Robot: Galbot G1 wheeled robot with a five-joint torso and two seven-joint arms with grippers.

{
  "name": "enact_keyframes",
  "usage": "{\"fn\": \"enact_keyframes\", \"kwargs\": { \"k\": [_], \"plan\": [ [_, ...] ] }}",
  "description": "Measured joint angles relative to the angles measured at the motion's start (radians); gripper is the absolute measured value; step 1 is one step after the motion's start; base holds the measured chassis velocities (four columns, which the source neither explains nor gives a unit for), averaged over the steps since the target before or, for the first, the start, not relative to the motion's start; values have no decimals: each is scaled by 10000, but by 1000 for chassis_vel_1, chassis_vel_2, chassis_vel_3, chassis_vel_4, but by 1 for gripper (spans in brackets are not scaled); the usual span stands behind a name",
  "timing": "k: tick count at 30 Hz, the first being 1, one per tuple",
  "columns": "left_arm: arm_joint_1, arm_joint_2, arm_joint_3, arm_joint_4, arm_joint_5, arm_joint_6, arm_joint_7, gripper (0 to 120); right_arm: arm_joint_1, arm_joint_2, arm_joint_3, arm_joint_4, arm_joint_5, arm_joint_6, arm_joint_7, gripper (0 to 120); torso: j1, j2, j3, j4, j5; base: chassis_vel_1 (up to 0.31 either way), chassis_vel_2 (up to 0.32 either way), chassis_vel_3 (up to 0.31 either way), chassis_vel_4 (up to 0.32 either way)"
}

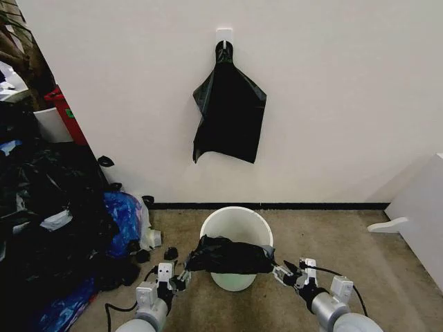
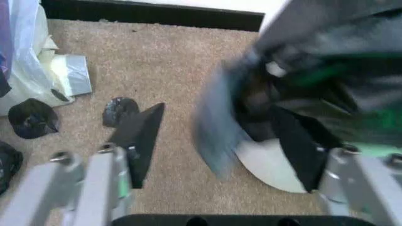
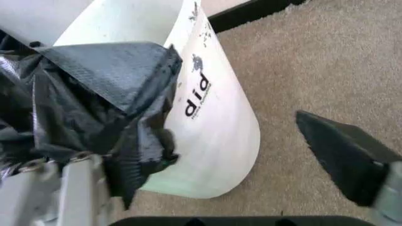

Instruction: Place the garbage bag over the trash bin.

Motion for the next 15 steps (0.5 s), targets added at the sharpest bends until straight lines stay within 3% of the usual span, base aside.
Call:
{"fn": "enact_keyframes", "kwargs": {
  "k": [2, 7, 15],
  "plan": [
    [88, 35, -24, -18, 87, -46, 102, 83, -41, -12, 3, 23, -62, 74, -33, 95, 0, 0, 0, 1, 0, 0, 0, 0, 0],
    [113, 59, -43, -60, 149, -76, 192, 98, -96, -55, 85, -2, -139, 190, -177, 100, 0, 0, 0, 1, 0, 0, 0, 0, 0],
    [115, 112, -48, -109, 148, -78, 237, 100, -421, -184, 376, -294, -190, 622, -1164, 100, 0, 0, 0, 0, 0, 0, 0, 0, 0]
  ]
}}
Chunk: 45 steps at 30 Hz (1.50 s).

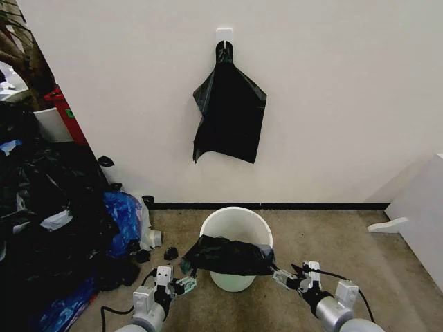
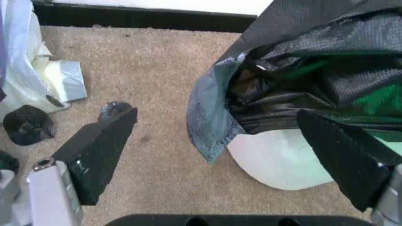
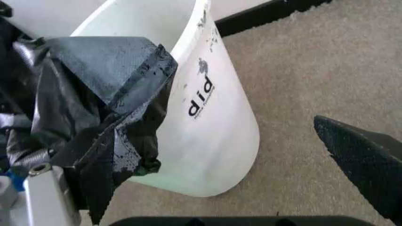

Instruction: Place the garbage bag over the trash bin.

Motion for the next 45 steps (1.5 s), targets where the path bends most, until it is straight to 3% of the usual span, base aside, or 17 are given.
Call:
{"fn": "enact_keyframes", "kwargs": {
  "k": [6, 21, 34, 45],
  "plan": [
    [-15, 45, 16, -71, -18, 15, 0, 100, 117, -152, 337, -644, 92, 398, -1191, 100, 0, 0, 0, 0, 1, 0, 0, 0, 0],
    [98, 2, -92, -242, -37, 27, 29, 100, 377, -151, 602, -1371, 237, 391, -2510, 100, 0, 0, 0, 1, 1, 0, 0, 0, 0],
    [-65, -41, -224, -321, -288, 62, -57, 100, 476, -354, 1260, -2626, 412, 680, -5410, 100, 0, 0, 1, 0, 0, 0, 0, 0, 0],
    [-70, -137, -246, -157, -289, 74, -81, 100, 542, -290, 1237, -2424, 914, 639, -5816, 100, 0, -1, 0, 0, 1, 0, 0, 0, 0]
  ]
}}
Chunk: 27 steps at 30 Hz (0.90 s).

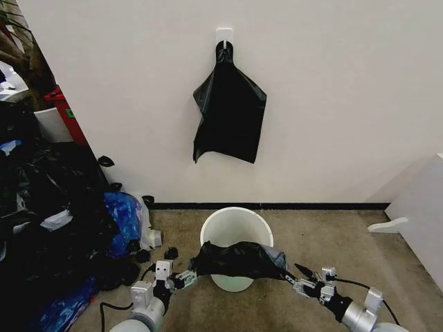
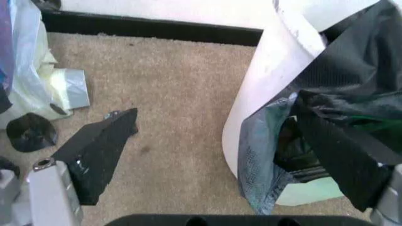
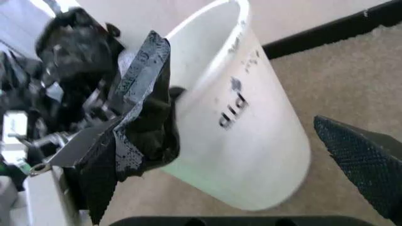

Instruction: Place the garbage bag over the trash bin.

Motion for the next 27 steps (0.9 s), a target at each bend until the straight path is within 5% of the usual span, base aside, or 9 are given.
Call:
{"fn": "enact_keyframes", "kwargs": {
  "k": [13, 27],
  "plan": [
    [221, -169, -46, -56, 84, -21, 5, 100, 219, 183, -287, 490, -280, -679, 1730, 100, 0, 0, 0, 1, 2, 0, 0, 0, 0],
    [958, 92, -243, -705, 219, -330, 327, 100, -319, 126, 198, 1345, 168, -313, 1384, 100, 0, 0, 0, 1, 0, 0, 0, 0, 0]
  ]
}}
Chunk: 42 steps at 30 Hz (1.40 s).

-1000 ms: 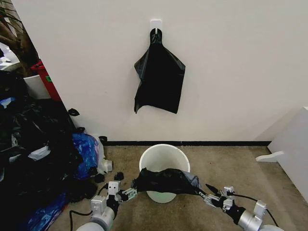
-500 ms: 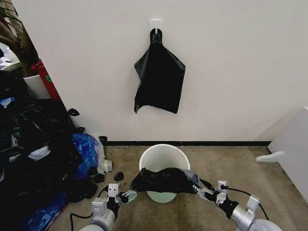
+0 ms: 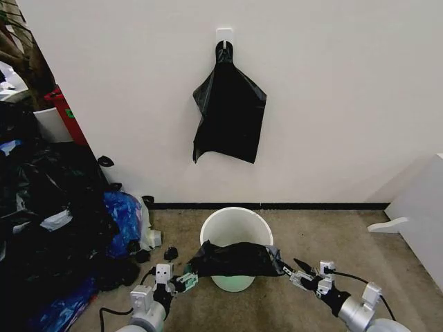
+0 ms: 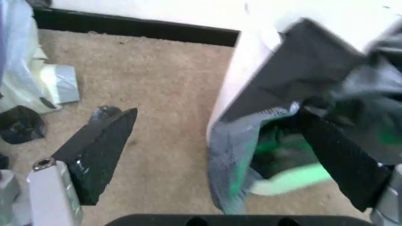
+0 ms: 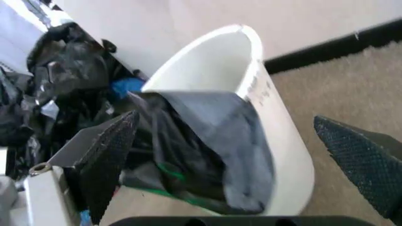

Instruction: Place the garbage bag over the trash bin.

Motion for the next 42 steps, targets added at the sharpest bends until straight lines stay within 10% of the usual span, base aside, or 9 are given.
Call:
{"fn": "enact_keyframes", "kwargs": {
  "k": [27, 42],
  "plan": [
    [769, 265, -183, -590, 845, -1226, 1553, 100, 66, -105, 534, 1610, 144, 82, 1126, 100, 0, 0, 0, -1, 0, 0, 0, 0, 0],
    [958, -481, -2558, -2397, 808, 747, 645, 100, 3302, -1321, 423, 1521, -376, -2907, 3532, 100, 0, -3, 1, -1, 0, 0, 0, 0, 0]
  ]
}}
